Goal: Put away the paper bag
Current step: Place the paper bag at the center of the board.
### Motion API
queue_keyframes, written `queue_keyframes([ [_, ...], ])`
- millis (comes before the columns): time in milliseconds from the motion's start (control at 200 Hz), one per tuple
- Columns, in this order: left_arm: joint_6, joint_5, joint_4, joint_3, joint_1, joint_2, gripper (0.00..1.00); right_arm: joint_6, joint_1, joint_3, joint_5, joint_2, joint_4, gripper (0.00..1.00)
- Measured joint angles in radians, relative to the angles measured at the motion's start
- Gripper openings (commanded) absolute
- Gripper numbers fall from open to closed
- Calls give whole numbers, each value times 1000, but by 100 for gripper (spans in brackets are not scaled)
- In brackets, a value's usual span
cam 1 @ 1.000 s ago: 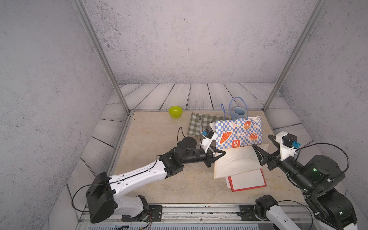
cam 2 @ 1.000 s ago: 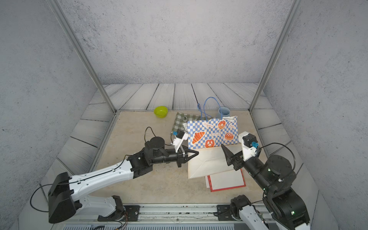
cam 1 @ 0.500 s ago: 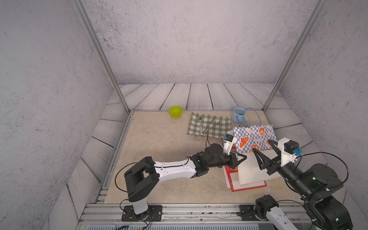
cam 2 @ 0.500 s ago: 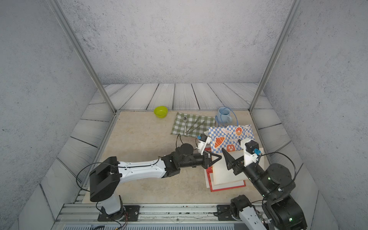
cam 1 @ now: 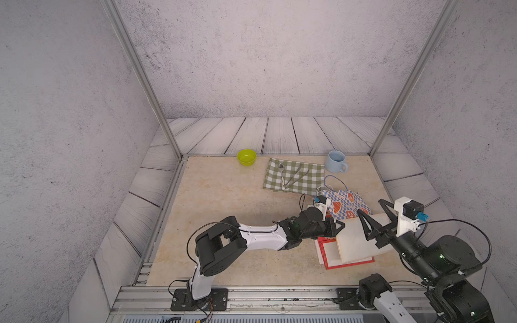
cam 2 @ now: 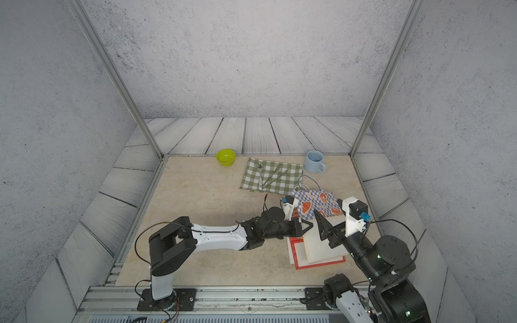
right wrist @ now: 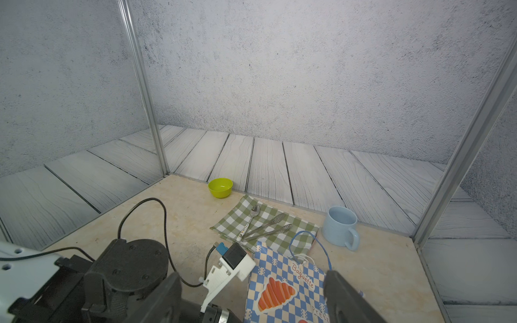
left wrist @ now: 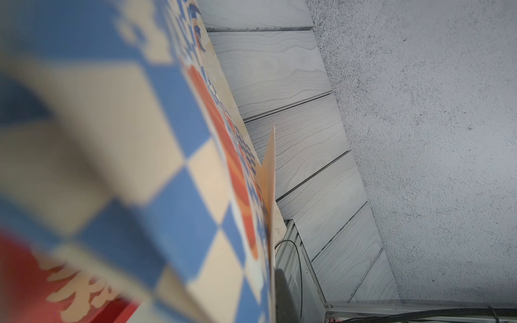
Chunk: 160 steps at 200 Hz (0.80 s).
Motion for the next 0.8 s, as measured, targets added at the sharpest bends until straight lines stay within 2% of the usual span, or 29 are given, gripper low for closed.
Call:
queue_keyframes([
  [360,-50,22,-20,-16,16,79,0,14,0,-3,8,-4,-1,81],
  [580,-74,19,-65,-28,33,79,23,14,0,-14,8,-4,0,81],
  [801,-84,-34,-228,-29,40,65,56,14,0,-20,11,-4,0,81],
])
